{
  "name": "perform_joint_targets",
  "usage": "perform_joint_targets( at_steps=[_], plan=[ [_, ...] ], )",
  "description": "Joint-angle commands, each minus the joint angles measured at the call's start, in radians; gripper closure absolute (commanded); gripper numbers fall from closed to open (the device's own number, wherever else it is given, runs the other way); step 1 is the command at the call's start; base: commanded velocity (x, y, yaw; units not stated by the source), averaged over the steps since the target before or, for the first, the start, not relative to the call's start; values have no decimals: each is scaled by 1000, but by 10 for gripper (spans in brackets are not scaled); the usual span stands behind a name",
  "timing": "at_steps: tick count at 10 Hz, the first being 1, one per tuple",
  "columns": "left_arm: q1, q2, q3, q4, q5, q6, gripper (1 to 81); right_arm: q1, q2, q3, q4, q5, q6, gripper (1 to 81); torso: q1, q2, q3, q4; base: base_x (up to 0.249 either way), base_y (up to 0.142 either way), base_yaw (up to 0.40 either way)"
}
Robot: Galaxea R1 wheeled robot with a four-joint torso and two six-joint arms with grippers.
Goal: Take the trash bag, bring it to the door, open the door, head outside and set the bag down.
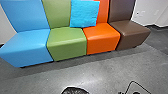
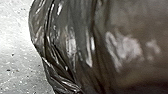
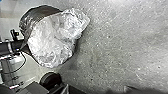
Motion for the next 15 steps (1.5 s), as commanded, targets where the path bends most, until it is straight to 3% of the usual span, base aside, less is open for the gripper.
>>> perform_joint_targets(
  at_steps=[1, 4, 6, 7, 8, 9, 12, 14, 15],
  plan=[
    [-82, -9, -4, 54, 104, 2, 811, 96, -46, 18, 19, -81, 1, 10, -62, 96, 0, 0, 0, 0, 0],
    [-82, -41, 80, 136, 115, 13, 811, 87, -81, 19, 36, -82, 1, 10, -122, 194, 0, 0, 0, 0, 0],
    [-86, -101, 203, 149, 101, 26, 811, 78, -113, 33, 37, -82, 2, 10, -168, 267, 0, 0, 0, 0, 0],
    [-100, -121, 213, 149, 115, 29, 811, 75, -128, 48, 40, -79, 4, 10, -190, 302, 68, 0, 0, 0, 0],
    [-100, -137, 233, 149, 116, 52, 811, 73, -140, 60, 51, -78, 2, 10, -207, 331, 83, 0, 0, 0, 0],
    [-100, -165, 278, 148, 118, 97, 811, 70, -155, 79, 51, -73, 2, 10, -224, 357, 115, 0, 0, 0, 0],
    [-97, -285, 453, 148, 122, 141, 811, 40, -210, 111, 50, -65, 2, 10, -288, 457, 211, 0, 0, 0, 0],
    [-76, -343, 505, 148, 122, 196, 811, -2, -231, 114, 50, -59, 1, 10, -332, 525, 278, 0, 0, 0, 0],
    [-62, -375, 523, 148, 122, 228, 811, -22, -236, 111, 50, -56, -1, 10, -417, 656, 406, 0, 0, 0, 0]
  ],
)
